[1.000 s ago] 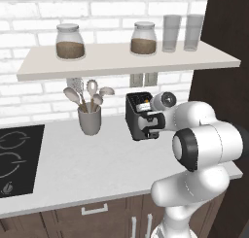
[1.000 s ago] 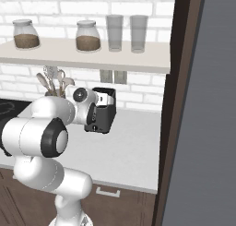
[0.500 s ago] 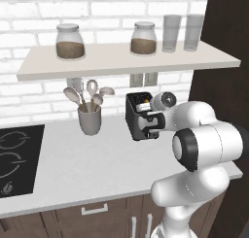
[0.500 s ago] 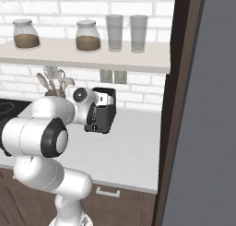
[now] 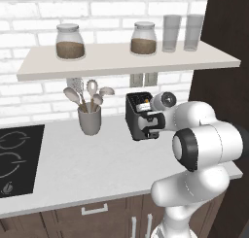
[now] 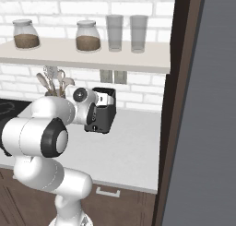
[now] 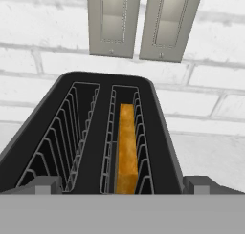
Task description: Start the toaster. Once the lever pops up, take the bread to the plate on the dining counter.
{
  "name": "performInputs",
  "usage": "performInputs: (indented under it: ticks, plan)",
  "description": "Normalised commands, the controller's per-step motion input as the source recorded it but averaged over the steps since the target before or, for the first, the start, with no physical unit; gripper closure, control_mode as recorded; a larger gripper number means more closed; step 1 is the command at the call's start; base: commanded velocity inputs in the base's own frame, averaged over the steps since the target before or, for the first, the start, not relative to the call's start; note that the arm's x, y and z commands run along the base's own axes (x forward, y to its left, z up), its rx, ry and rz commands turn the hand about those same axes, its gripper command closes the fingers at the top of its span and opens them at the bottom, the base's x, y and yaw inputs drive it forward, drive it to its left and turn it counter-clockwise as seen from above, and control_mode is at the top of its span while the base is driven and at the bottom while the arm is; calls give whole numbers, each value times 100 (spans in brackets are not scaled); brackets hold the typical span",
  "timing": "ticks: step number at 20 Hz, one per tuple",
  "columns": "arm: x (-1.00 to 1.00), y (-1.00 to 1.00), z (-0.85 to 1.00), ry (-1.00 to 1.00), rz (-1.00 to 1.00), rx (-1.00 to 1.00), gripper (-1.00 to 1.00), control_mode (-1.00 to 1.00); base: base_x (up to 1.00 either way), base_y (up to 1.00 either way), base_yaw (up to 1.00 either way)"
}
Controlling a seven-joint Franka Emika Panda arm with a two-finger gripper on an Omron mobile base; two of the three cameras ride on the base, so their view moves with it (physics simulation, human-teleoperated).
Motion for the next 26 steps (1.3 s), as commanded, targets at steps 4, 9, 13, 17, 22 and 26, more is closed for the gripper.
performInputs:
  ticks: [4,9,13,17,22,26]
  plan:
    - [0,0,0,0,0,0,-100,-100,0,0,0]
    - [0,0,0,0,0,0,-100,-100,0,0,0]
    - [0,0,0,0,0,0,-100,-100,0,0,0]
    - [0,0,0,0,0,0,-100,-100,0,0,0]
    - [0,0,0,0,0,0,-100,-100,0,0,0]
    - [0,0,0,0,0,0,-100,-100,0,0,0]
